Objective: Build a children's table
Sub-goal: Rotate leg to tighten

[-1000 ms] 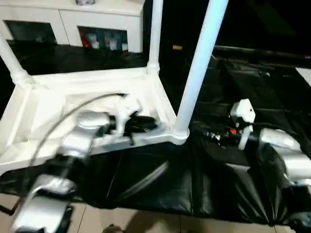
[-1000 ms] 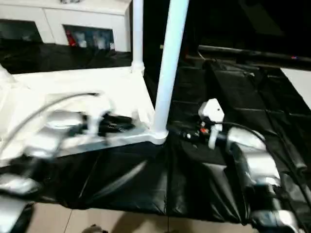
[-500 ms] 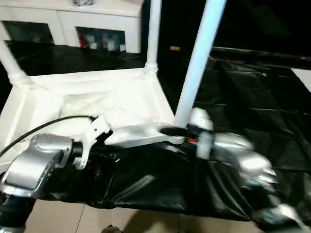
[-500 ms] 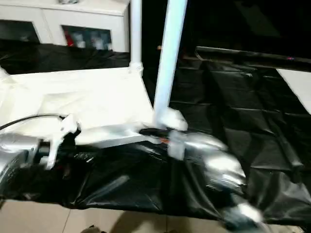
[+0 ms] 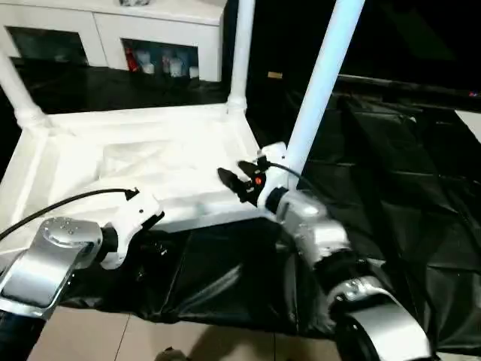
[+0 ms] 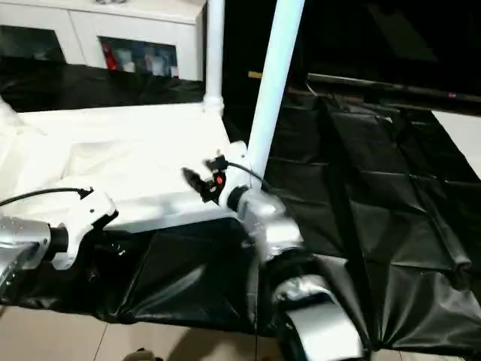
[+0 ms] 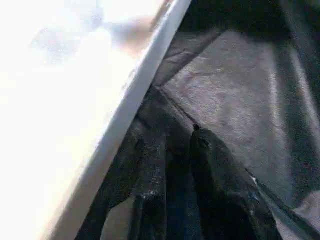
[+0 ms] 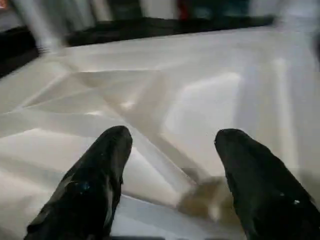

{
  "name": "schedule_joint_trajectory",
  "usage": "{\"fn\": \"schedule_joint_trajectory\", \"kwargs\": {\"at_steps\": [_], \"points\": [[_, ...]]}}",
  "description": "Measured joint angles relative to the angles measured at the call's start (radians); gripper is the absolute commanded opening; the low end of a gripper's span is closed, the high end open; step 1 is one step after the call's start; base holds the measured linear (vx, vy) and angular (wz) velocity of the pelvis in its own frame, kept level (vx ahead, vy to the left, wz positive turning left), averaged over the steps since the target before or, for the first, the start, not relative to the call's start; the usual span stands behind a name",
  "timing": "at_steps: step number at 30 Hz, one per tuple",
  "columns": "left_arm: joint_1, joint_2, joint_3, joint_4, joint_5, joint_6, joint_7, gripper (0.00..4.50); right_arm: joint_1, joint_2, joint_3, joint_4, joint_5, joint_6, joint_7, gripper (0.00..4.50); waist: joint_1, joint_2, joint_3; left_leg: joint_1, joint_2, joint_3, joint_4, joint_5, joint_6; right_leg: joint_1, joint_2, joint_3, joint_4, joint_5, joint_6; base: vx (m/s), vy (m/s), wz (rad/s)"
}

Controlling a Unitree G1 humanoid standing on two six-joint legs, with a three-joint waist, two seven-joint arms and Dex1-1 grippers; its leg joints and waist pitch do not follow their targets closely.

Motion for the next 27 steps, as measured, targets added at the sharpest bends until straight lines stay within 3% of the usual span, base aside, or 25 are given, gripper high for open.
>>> {"fn": "schedule_joint_trajectory", "kwargs": {"at_steps": [4, 10, 20, 27], "points": [[0.000, -0.005, 0.001, 0.001, 0.007, -0.027, 0.026, 1.01, -0.061, -0.007, -0.109, 0.093, 0.059, -0.028, -0.125, 3.10, 0.007, -0.001, -0.001, 0.000, 0.000, 0.000, 0.000, 0.000, 0.000, 0.002, 0.000, 0.000, 0.000, 0.000, 0.000, 0.000, 0.000, 0.00], [0.005, -0.007, 0.002, 0.000, 0.007, -0.036, 0.037, 1.01, -0.110, -0.105, -0.209, 0.221, 0.094, -0.104, -0.229, 3.10, 0.020, -0.001, -0.001, 0.000, 0.000, 0.000, 0.001, 0.000, 0.000, 0.005, 0.000, 0.002, 0.001, 0.000, 0.000, 0.000, 0.000, 0.00], [0.009, -0.050, 0.001, 0.028, 0.021, -0.082, 0.111, 1.01, -0.171, -0.243, -0.284, 0.300, 0.098, -0.163, -0.273, 3.10, 0.027, -0.001, -0.001, -0.001, 0.000, 0.000, 0.001, 0.000, 0.000, 0.004, 0.000, 0.001, 0.003, 0.000, 0.001, 0.000, 0.000, 0.00], [-0.022, -0.111, 0.006, 0.118, 0.078, -0.216, 0.265, 1.01, -0.172, -0.275, -0.307, 0.325, 0.100, -0.195, -0.272, 3.10, 0.029, 0.003, 0.000, -0.005, 0.000, -0.001, 0.002, 0.001, -0.001, 0.002, 0.000, 0.001, 0.002, 0.000, 0.001, 0.000, 0.000, 0.00]]}}
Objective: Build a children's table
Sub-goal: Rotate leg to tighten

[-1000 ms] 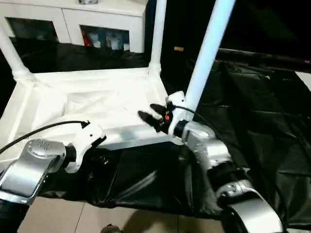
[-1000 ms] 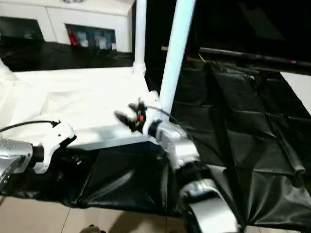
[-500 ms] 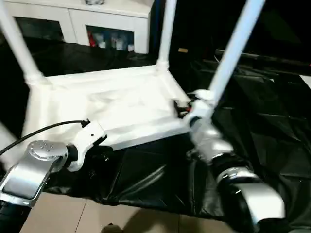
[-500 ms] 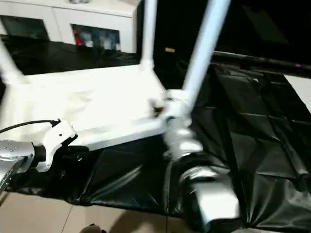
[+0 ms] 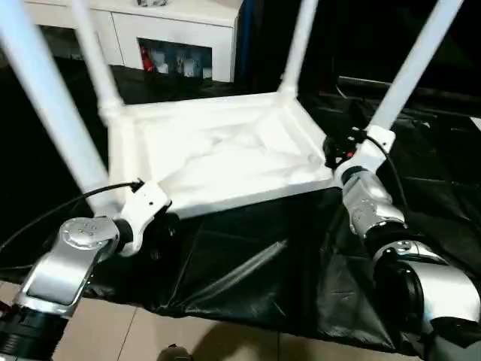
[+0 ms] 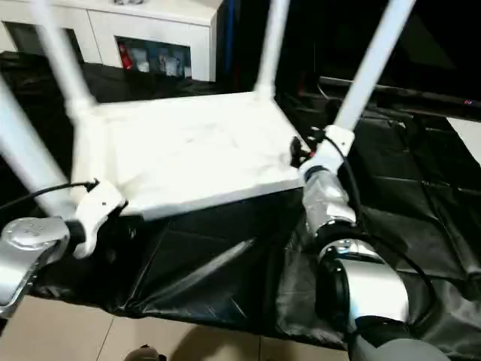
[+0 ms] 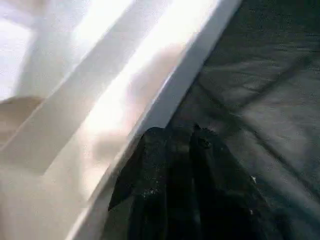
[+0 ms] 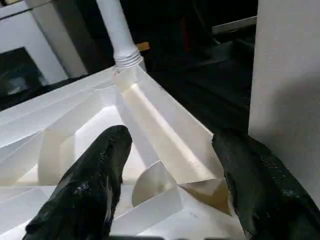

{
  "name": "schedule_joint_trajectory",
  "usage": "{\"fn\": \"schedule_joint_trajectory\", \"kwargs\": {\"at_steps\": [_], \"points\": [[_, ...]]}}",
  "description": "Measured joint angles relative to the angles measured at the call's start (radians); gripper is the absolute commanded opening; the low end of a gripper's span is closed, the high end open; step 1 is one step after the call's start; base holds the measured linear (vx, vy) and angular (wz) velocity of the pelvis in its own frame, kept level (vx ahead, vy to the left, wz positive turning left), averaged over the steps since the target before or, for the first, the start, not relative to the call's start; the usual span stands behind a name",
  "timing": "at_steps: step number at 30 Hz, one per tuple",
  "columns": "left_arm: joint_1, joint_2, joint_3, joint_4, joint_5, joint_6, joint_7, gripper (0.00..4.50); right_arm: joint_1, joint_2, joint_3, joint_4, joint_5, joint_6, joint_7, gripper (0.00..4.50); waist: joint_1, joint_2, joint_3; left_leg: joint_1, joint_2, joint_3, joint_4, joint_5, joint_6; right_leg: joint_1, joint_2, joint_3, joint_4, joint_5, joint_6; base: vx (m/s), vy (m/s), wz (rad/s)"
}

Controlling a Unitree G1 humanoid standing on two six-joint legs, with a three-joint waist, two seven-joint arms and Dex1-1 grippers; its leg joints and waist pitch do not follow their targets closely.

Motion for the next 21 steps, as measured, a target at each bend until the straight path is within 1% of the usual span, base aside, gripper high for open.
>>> {"fn": "schedule_joint_trajectory", "kwargs": {"at_steps": [2, 5, 6, 8, 9, 10, 11, 12, 14, 17, 18, 20, 21], "points": [[0.003, -0.020, 0.030, 0.004, -0.001, -0.042, 0.030, 1.01, 0.023, 0.000, 0.000, -0.023, -0.001, -0.010, 0.004, 3.10, 0.001, 0.001, 0.000, 0.000, 0.000, 0.000, 0.000, 0.000, 0.000, 0.000, 0.000, 0.000, 0.000, 0.000, 0.000, 0.000, 0.000, 0.00], [0.020, -0.092, 0.127, -0.016, -0.053, -0.096, 0.069, 1.01, 0.073, 0.007, 0.003, -0.077, -0.004, -0.017, 0.031, 3.10, -0.001, 0.006, -0.001, -0.001, 0.000, 0.000, 0.002, 0.000, 0.000, 0.001, 0.000, 0.000, -0.001, 0.000, 0.000, 0.000, 0.000, 0.00], [0.038, -0.125, 0.171, -0.036, -0.086, -0.122, 0.083, 1.01, 0.105, 0.015, 0.023, -0.109, -0.009, -0.017, 0.052, 3.10, -0.003, 0.008, -0.001, -0.001, 0.000, 0.000, 0.002, 0.000, 0.000, 0.000, 0.000, 0.000, -0.002, 0.000, 0.000, 0.000, 0.000, 0.00], [0.058, -0.163, 0.217, -0.058, -0.130, -0.157, 0.107, 1.01, 0.157, 0.021, 0.057, -0.147, -0.028, -0.014, 0.084, 3.10, -0.005, 0.013, 0.000, -0.001, 0.000, 0.000, 0.002, 0.000, 0.000, 0.000, 0.000, 0.000, -0.002, 0.000, 0.000, 0.000, 0.000, 0.00], [0.068, -0.169, 0.237, -0.064, -0.148, -0.174, 0.116, 1.28, 0.180, 0.027, 0.076, -0.162, -0.041, -0.007, 0.100, 3.10, -0.006, 0.016, 0.002, -0.001, 0.000, 0.000, 0.002, 0.000, 0.000, 0.000, 0.000, 0.000, -0.001, 0.000, 0.000, 0.000, 0.000, 0.00], [0.102, -0.177, 0.257, -0.089, -0.156, -0.203, 0.140, 1.35, 0.219, 0.032, 0.107, -0.224, -0.048, 0.016, 0.137, 3.10, -0.009, 0.022, 0.001, -0.001, 0.001, 0.000, 0.001, 0.000, 0.000, -0.001, 0.001, 0.000, -0.002, 0.000, 0.000, 0.000, 0.000, 0.00], [0.152, -0.184, 0.272, -0.117, -0.153, -0.234, 0.173, 1.35, 0.267, 0.034, 0.139, -0.293, -0.051, 0.037, 0.183, 3.10, -0.017, 0.029, 0.000, -0.002, 0.001, 0.000, 0.001, 0.000, 0.000, 0.002, 0.001, 0.001, -0.003, -0.001, 0.001, 0.000, 0.000, 0.00], [0.192, -0.187, 0.278, -0.130, -0.142, -0.256, 0.204, 1.40, 0.305, 0.033, 0.159, -0.343, -0.051, 0.058, 0.218, 3.10, -0.024, 0.036, -0.001, -0.001, 0.001, 0.000, 0.001, -0.001, 0.001, 0.004, 0.001, 0.001, -0.003, -0.002, 0.003, 0.000, 0.000, 0.00], [0.243, -0.212, 0.310, -0.135, -0.107, -0.284, 0.270, 1.70, 0.364, 0.027, 0.198, -0.422, -0.052, 0.104, 0.278, 3.10, -0.028, 0.041, 0.000, 0.000, 0.001, -0.001, -0.001, -0.001, 0.001, 0.002, 0.002, 0.000, -0.003, -0.003, 0.005, 0.000, 0.000, 0.00], [0.292, -0.258, 0.342, -0.158, -0.080, -0.339, 0.324, 1.89, 0.419, 0.010, 0.261, -0.541, -0.058, 0.149, 0.345, 3.10, -0.029, 0.047, 0.000, -0.001, 0.001, -0.002, -0.001, -0.001, 0.001, 0.003, 0.002, -0.001, -0.003, -0.005, 0.007, 0.000, 0.000, 0.00], [0.315, -0.280, 0.355, -0.177, -0.079, -0.368, 0.337, 2.15, 0.440, -0.001, 0.281, -0.592, -0.058, 0.168, 0.374, 3.10, -0.030, 0.048, -0.001, -0.001, 0.001, -0.002, -0.001, -0.001, 0.001, 0.003, 0.002, -0.001, -0.004, -0.006, 0.010, 0.000, 0.000, 0.00], [0.364, -0.316, 0.365, -0.208, -0.078, -0.414, 0.363, 2.22, 0.478, -0.019, 0.302, -0.660, -0.055, 0.194, 0.418, 3.10, -0.029, 0.048, -0.002, 0.001, 0.001, -0.002, -0.001, -0.001, 0.001, 0.006, 0.002, -0.001, -0.006, -0.006, 0.011, 0.000, 0.000, 0.00], [0.397, -0.339, 0.366, -0.217, -0.067, -0.449, 0.397, 2.33, 0.505, -0.030, 0.312, -0.703, -0.050, 0.211, 0.444, 3.10, -0.029, 0.050, -0.002, 0.001, 0.001, -0.002, -0.001, -0.001, 0.001, 0.007, 0.002, -0.001, -0.008, -0.006, 0.011, 0.000, 0.000, 0.00]]}}
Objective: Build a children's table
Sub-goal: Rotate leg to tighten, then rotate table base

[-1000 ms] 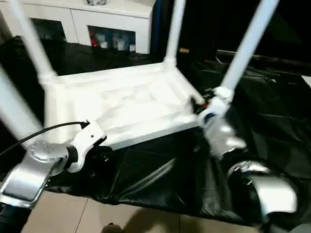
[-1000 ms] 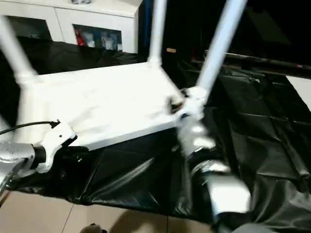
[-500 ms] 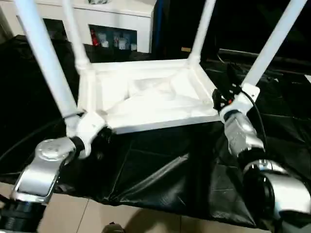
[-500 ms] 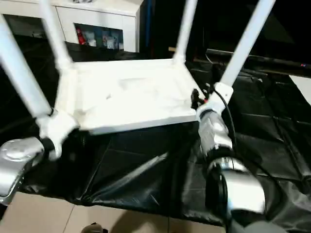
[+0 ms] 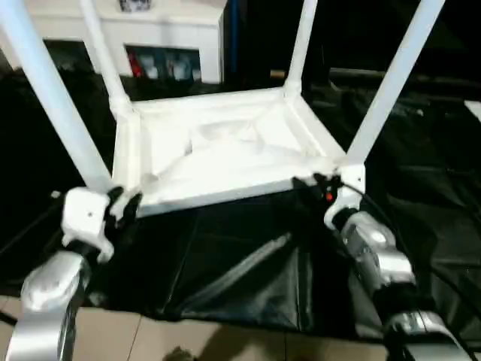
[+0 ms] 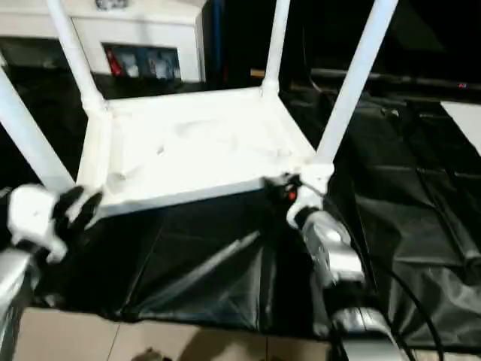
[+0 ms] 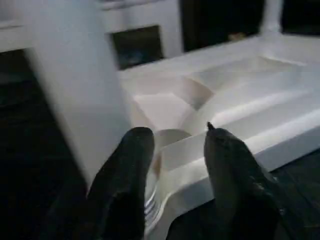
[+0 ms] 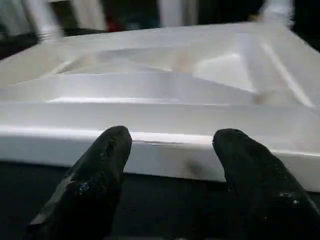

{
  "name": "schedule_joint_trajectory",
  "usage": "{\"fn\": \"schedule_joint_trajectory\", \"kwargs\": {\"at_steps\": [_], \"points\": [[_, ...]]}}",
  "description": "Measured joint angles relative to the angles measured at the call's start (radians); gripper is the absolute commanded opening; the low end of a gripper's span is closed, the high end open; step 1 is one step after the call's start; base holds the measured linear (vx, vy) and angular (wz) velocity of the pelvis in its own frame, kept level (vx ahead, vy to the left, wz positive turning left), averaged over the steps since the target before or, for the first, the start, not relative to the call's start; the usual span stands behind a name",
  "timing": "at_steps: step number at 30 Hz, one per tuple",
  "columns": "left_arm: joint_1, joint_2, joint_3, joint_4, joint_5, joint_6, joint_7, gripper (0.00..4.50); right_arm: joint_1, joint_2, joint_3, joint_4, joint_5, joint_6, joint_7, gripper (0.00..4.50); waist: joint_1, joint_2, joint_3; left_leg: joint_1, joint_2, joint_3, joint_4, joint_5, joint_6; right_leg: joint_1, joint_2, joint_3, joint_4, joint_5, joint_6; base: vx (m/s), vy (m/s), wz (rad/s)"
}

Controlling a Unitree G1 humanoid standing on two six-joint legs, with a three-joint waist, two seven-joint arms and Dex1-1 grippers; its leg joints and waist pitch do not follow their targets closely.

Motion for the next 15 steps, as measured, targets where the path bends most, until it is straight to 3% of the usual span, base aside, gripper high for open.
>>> {"fn": "schedule_joint_trajectory", "kwargs": {"at_steps": [3, 8, 15], "points": [[0.046, -0.059, 0.010, -0.011, 0.034, -0.052, 0.112, 2.59, 0.042, -0.020, 0.021, -0.080, 0.002, 0.060, 0.044, 3.10, 0.000, 0.002, 0.000, -0.001, 0.000, 0.000, 0.000, 0.000, 0.001, 0.001, 0.000, 0.000, -0.003, 0.000, 0.000, 0.000, 0.000, 0.00], [0.037, -0.113, 0.031, -0.017, 0.056, -0.063, 0.203, 3.12, 0.052, -0.025, 0.047, -0.131, 0.001, 0.104, 0.066, 3.10, -0.001, 0.004, -0.001, 0.001, 0.000, -0.001, 0.000, 0.000, 0.001, 0.002, 0.001, 0.000, -0.003, 0.000, 0.001, 0.000, 0.000, 0.00], [-0.172, -0.031, 0.068, 0.165, -0.003, -0.107, 0.165, 3.61, 0.053, -0.020, 0.063, -0.105, -0.054, 0.192, -0.035, 3.10, 0.000, 0.003, -0.002, 0.004, -0.001, -0.006, -0.001, 0.000, 0.001, 0.004, 0.003, 0.000, -0.003, 0.002, 0.001, 0.000, 0.000, 0.00]]}}
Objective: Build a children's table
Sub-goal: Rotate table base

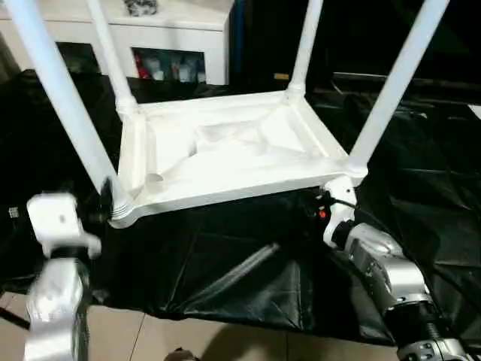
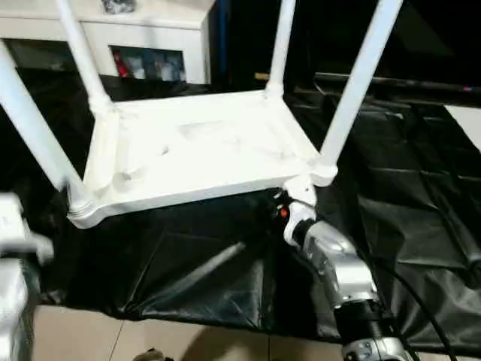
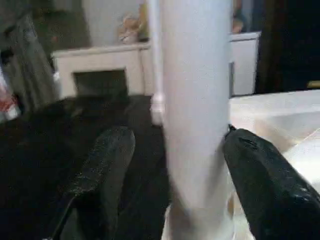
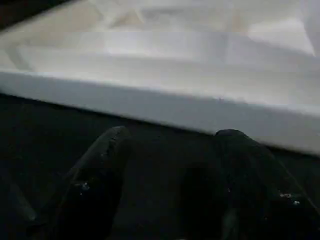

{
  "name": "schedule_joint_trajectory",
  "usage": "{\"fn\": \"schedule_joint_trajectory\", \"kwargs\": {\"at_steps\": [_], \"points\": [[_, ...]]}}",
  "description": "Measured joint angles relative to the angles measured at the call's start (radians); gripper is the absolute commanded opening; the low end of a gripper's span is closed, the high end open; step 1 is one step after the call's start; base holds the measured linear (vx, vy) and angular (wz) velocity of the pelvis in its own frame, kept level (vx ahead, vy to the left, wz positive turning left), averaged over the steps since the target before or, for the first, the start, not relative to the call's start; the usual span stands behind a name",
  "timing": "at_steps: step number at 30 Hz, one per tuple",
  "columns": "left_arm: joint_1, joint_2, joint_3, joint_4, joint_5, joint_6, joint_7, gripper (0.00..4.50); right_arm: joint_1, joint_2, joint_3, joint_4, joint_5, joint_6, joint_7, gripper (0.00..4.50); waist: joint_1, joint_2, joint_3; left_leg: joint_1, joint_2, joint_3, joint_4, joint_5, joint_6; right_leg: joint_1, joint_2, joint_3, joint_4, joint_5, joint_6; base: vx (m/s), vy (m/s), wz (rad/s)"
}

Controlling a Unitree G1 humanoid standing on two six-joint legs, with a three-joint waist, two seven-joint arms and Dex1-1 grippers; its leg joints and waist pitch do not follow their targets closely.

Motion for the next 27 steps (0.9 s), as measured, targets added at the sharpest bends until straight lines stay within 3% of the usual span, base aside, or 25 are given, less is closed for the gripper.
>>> {"fn": "schedule_joint_trajectory", "kwargs": {"at_steps": [7, 13, 18, 22, 27], "points": [[-0.154, 0.108, -0.001, 0.205, -0.100, 0.057, -0.221, 4.18, -0.082, 0.030, -0.002, 0.156, -0.061, -0.030, -0.115, 3.10, -0.003, 0.002, 0.000, 0.000, -0.001, -0.001, 0.000, 0.000, 0.000, -0.001, 0.000, 0.001, 0.001, 0.002, -0.003, 0.000, 0.000, 0.00], [-0.180, 0.205, 0.001, 0.265, -0.279, 0.211, -0.513, 4.48, -0.203, 0.055, -0.002, 0.336, -0.088, -0.099, -0.140, 3.10, 0.002, 0.000, -0.001, -0.001, -0.001, 0.001, 0.001, 0.000, 0.000, -0.003, -0.001, 0.001, 0.002, 0.002, -0.007, 0.000, 0.000, 0.00], [-0.119, 0.282, -0.031, 0.177, -0.428, 0.375, -0.748, 4.48, -0.271, 0.061, -0.011, 0.462, -0.102, -0.147, -0.148, 3.10, 0.000, -0.005, -0.002, 0.000, -0.001, 0.007, 0.001, -0.001, 0.001, -0.003, -0.003, 0.003, 0.002, 0.001, -0.008, 0.000, 0.000, 0.00], [-0.045, 0.334, -0.065, 0.045, -0.565, 0.542, -0.844, 4.48, -0.309, 0.070, -0.011, 0.541, -0.109, -0.172, -0.146, 3.10, -0.007, -0.020, -0.001, 0.001, 0.000, 0.008, 0.001, -0.001, 0.001, -0.004, -0.002, 0.004, 0.006, 0.000, -0.007, 0.000, 0.000, 0.00], [-0.016, 0.342, -0.133, -0.081, -0.642, 0.648, -0.890, 4.48, -0.344, 0.090, -0.010, 0.604, -0.127, -0.210, -0.126, 3.10, -0.026, -0.033, 0.002, 0.002, 0.001, 0.009, 0.000, 0.000, 0.001, -0.004, -0.001, 0.006, 0.009, 0.001, -0.008, 0.000, 0.000, 0.00]]}}
